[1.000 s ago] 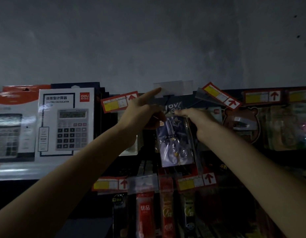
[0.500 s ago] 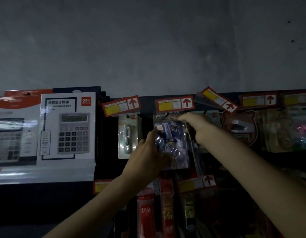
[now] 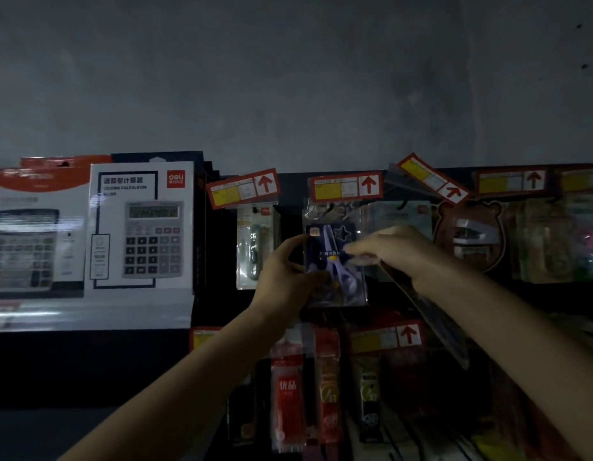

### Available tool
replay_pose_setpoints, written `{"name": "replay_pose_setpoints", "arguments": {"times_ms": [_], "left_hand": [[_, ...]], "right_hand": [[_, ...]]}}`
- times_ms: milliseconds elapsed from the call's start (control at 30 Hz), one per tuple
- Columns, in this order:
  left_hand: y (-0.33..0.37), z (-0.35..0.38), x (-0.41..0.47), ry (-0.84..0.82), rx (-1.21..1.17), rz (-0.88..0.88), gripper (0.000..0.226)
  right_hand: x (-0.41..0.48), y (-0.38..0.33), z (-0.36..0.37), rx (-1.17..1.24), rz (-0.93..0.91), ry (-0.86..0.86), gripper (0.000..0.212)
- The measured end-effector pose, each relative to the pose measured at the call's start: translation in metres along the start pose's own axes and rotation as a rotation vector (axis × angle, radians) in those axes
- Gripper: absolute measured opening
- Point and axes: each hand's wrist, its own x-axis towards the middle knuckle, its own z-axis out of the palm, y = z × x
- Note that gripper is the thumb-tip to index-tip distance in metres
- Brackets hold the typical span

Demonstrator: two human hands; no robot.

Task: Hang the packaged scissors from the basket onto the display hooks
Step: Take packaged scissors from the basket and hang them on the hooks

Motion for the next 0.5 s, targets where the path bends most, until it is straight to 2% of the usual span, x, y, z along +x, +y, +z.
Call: {"name": "replay_pose_setpoints", "arguments": {"times_ms": [33,133,167,300,500], "left_hand": [[0.0,0.002,0.001,0.004,0.005,-0.001,0.073],[-0.001,0.008,0.006,0.013,-0.023,-0.016,0.077],[-0.003,0.01,0.009,0.023,-0.029,-0.02,0.078],[-0.009,0.016,0.019,0.072,-0.024,-0.011,0.076],[-0.018,0.024,0.036,0.165,0.103,-0.012,0.074]], "right_hand": [[-0.007,0.003,-0.001,-0.03,-0.009,-0.027,0.025],[-0.019,0.011,0.0,-0.091,-0.011,-0.088,0.067],[-0.019,0.013,0.001,-0.1,-0.016,-0.089,0.075],[-0.017,0.015,0.004,-0.144,-0.02,-0.091,0.082],[0.001,0.012,0.008,-0.169,0.051,-0.122,0.084]]}}
